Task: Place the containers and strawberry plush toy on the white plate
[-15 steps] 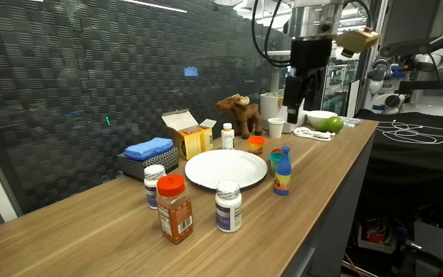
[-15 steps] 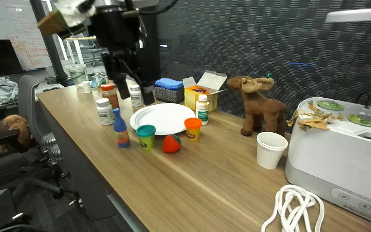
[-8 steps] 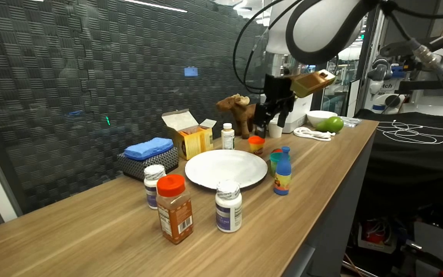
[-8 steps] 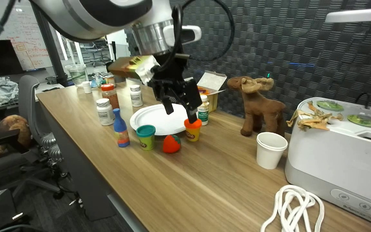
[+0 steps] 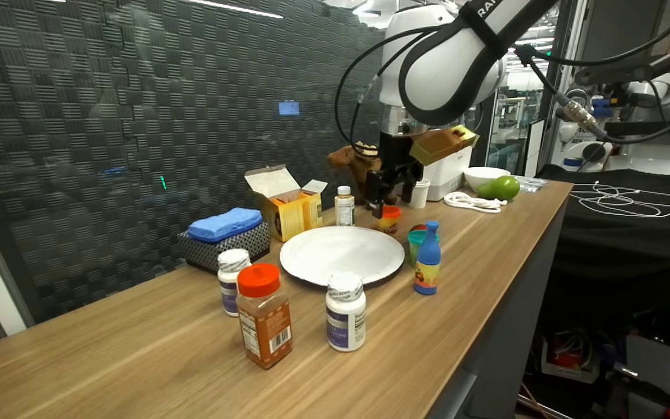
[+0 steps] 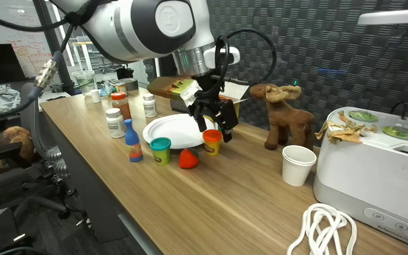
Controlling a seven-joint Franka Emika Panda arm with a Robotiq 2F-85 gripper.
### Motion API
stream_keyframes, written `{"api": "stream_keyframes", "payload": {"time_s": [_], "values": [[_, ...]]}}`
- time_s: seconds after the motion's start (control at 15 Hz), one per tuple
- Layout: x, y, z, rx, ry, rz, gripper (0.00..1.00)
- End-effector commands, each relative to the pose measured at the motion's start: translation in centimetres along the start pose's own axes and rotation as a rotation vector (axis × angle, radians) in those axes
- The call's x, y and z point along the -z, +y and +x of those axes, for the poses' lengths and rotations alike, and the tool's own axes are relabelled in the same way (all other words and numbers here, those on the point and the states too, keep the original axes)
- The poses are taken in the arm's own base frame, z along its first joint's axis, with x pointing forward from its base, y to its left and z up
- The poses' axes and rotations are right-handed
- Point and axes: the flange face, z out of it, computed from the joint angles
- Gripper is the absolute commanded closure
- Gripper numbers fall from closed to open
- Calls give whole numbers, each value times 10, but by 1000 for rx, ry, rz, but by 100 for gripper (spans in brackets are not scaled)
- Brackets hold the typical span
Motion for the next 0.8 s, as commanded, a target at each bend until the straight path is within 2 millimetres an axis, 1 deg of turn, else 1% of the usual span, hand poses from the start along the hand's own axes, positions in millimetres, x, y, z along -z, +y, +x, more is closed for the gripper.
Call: {"api": "stream_keyframes", "payload": {"time_s": [0.0,0.07,0.13,0.2,0.27,0.33,0.4,0.47,0.73], "values": [[4,0,18,-16,28,-4,25],[3,0,18,-19,21,-4,25],[4,-1,19,-18,17,-2,32],[4,-1,18,-16,12,-3,42],[5,-3,18,-13,7,4,50],[6,-4,17,-12,3,9,56],[8,-4,17,-13,-1,12,65],[10,-4,17,-13,-3,13,71],[16,-6,19,-18,-26,3,73]]}}
